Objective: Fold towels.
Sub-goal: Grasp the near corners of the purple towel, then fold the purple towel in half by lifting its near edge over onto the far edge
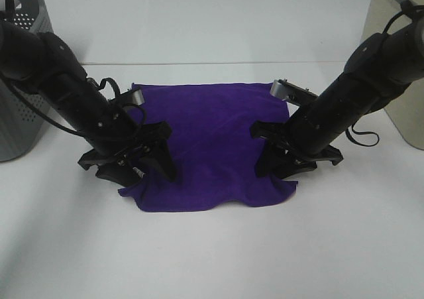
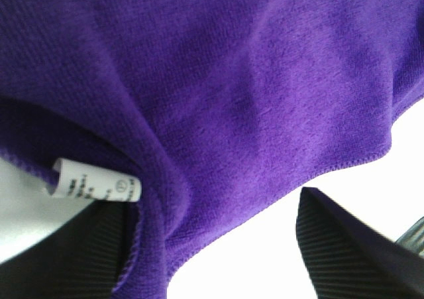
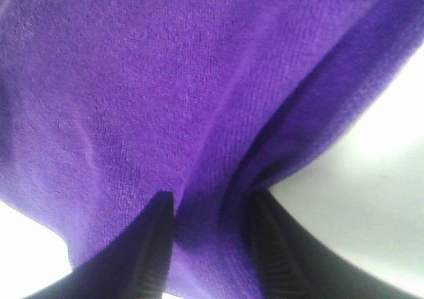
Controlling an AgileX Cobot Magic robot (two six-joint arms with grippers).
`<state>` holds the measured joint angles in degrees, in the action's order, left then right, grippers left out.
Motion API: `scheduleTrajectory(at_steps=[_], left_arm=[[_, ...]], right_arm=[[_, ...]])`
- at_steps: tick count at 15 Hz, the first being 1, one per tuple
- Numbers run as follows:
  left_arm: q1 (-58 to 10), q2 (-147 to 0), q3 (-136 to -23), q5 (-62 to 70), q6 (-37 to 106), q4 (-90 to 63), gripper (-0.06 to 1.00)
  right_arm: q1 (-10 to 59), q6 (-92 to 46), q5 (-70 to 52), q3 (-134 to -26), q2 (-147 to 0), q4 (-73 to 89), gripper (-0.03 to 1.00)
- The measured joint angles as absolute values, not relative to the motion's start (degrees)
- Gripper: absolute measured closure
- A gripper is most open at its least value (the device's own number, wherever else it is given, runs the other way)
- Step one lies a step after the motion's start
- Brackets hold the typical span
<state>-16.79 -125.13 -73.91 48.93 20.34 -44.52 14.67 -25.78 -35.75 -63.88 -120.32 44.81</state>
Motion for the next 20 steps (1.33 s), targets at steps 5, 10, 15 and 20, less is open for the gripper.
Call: scheduleTrajectory(at_steps=[5, 10, 15, 20], left_arm=[[-16.79, -125.99, -73.85, 48.7, 20.45, -44.23, 0.66], [-16.79, -126.45, -73.85, 48.24, 22.86, -43.89, 0.93], [-16.96, -121.52, -73.17, 49.22, 24.92, -40.57, 0.93], [-16.96, -115.57, -73.45, 48.64, 25.1, -40.39, 0.93]], right_arm=[[14.67, -25.78, -35.92, -63.88, -121.47, 48.82, 0.9], [14.67, -25.84, -37.76, -63.88, -121.52, 48.87, 0.94], [14.67, -25.84, -42.86, -63.14, -115.74, 46.64, 0.94], [14.67, -25.84, -43.95, -66.63, -112.36, 45.55, 0.94]])
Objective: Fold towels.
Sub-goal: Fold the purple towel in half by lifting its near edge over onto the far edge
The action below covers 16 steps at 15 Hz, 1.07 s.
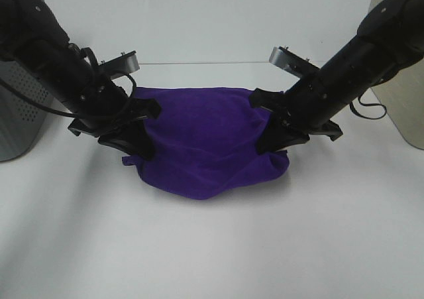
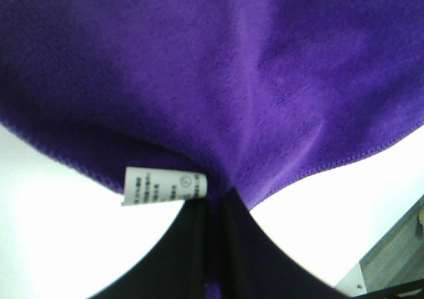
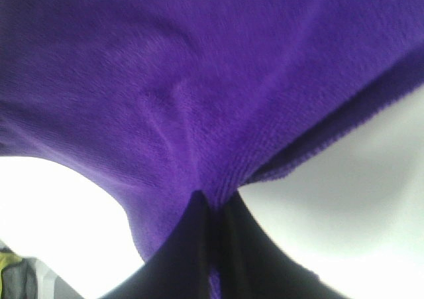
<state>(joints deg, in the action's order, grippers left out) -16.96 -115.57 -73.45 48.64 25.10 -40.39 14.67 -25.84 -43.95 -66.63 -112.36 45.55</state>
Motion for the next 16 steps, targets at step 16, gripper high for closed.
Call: scheduleTrajectory(at_steps=[16], left_arm=[[-13.01, -128.92, -97.29, 37.87, 25.1, -38.45, 0.93]], right_arm=[[12.09, -13.01, -39.99, -98.09, -128.46, 34.66, 0.94]])
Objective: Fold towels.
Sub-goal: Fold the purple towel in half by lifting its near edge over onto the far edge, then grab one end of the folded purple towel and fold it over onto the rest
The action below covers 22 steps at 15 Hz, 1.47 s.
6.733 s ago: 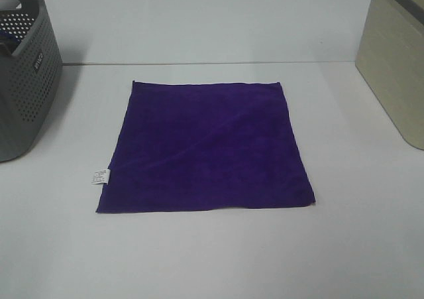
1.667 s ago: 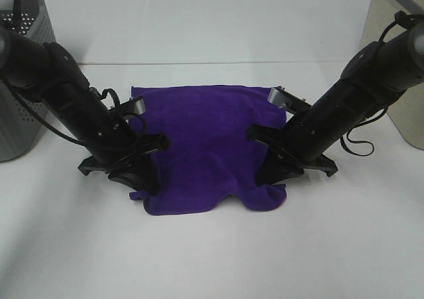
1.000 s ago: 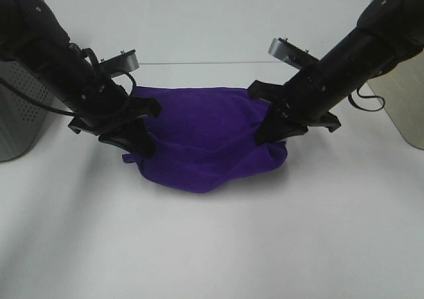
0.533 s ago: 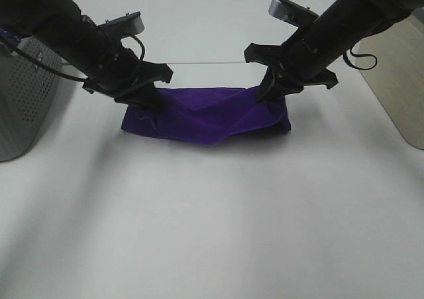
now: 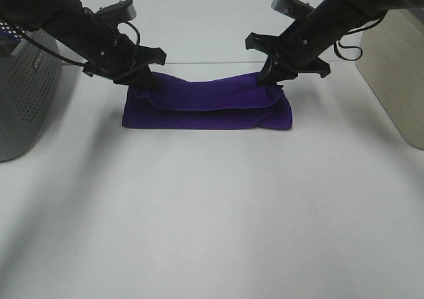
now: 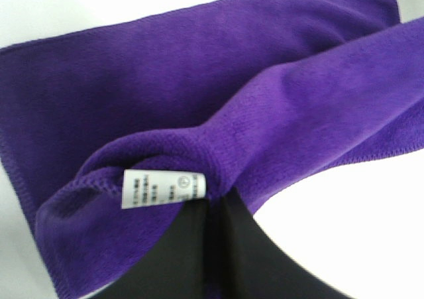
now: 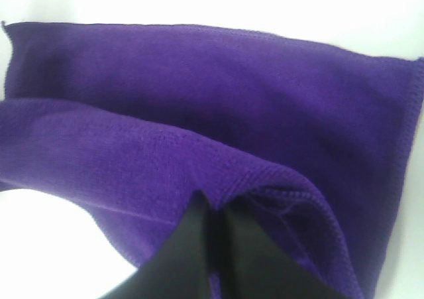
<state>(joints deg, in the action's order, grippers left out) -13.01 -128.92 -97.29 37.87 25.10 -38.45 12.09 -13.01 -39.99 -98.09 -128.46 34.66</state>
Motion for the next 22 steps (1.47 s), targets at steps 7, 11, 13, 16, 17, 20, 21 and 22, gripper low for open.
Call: scheduleTrajectory(at_steps=[7, 11, 13, 16, 17, 20, 21, 22], left_arm=[[-12.89, -130.06, -97.29, 29.45, 25.1, -38.62, 0.93], [-12.89, -130.06, -97.29, 27.96, 25.1, -39.02, 0.93], [-12.89, -130.35, -97.4, 27.62, 25.1, -39.02, 0.93], [-12.89, -131.95, -97.4, 26.59, 25.1, -38.96, 0.74], [-12.89, -132.24, -97.4, 25.9, 25.1, -38.96, 0.58], [-12.89, -132.24, -97.4, 25.55, 25.1, -38.79, 0.21], [-12.89, -132.24, -97.57, 26.81, 25.1, -37.64, 0.18], [-12.89, -132.24, -98.38, 29.68, 24.52, -35.58, 0.18]], right_arm=[[12.09, -12.61, -39.88, -105.94, -134.53, 33.12, 0.94], [12.09, -12.55, -38.9, -105.94, -135.16, 31.91, 0.91], [12.09, -12.55, -38.73, -105.94, -135.16, 31.68, 0.86], [12.09, -12.55, -38.62, -105.94, -135.16, 30.83, 0.63], [12.09, -12.55, -39.02, -105.94, -135.16, 29.97, 0.46], [12.09, -12.55, -42.57, -105.94, -134.87, 25.04, 0.18], [12.09, -12.55, -43.6, -105.94, -133.96, 22.92, 0.16], [12.09, -12.55, -44.98, -105.94, -132.12, 20.8, 0.15]])
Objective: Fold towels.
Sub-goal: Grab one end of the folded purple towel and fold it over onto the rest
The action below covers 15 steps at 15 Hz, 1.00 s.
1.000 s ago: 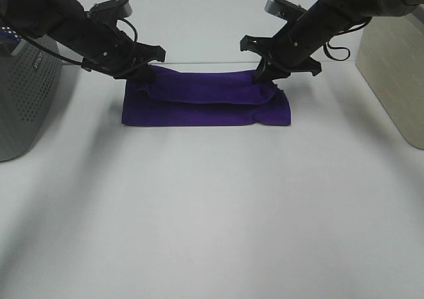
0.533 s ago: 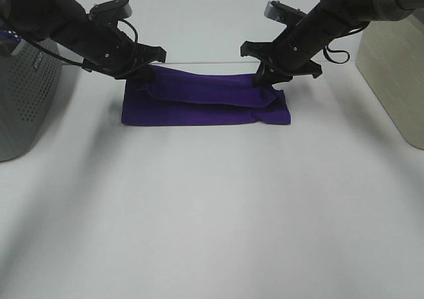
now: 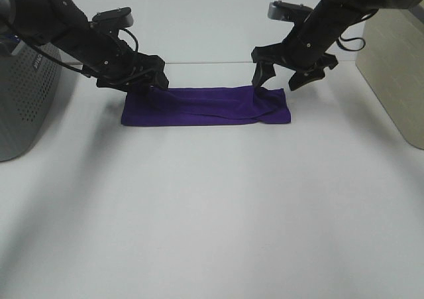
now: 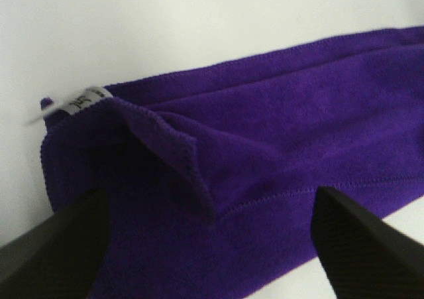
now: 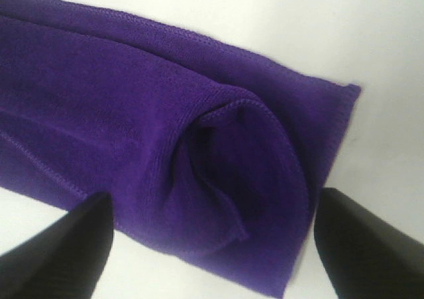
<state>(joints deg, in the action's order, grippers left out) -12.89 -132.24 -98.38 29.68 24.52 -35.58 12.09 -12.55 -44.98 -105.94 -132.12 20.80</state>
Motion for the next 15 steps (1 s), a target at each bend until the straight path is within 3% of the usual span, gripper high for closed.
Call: scheduleTrajectory(at_steps=[4, 7, 15], left_arm=[[-12.89, -131.78, -109.26, 49.16, 13.18, -17.07, 0.18], [-12.03, -131.78, -113.5, 54.6, 8.42, -11.46, 0.17], [-3.21, -139.34, -114.48, 59.42, 15.99, -32.54, 0.18]], right_arm=[[12.09, -12.55, -60.62, -106.4, -125.99, 18.11, 0.15], [12.09, -12.49, -68.3, -106.4, -125.94, 18.05, 0.15], [12.09, -12.38, -69.44, -106.4, -125.94, 17.93, 0.15]])
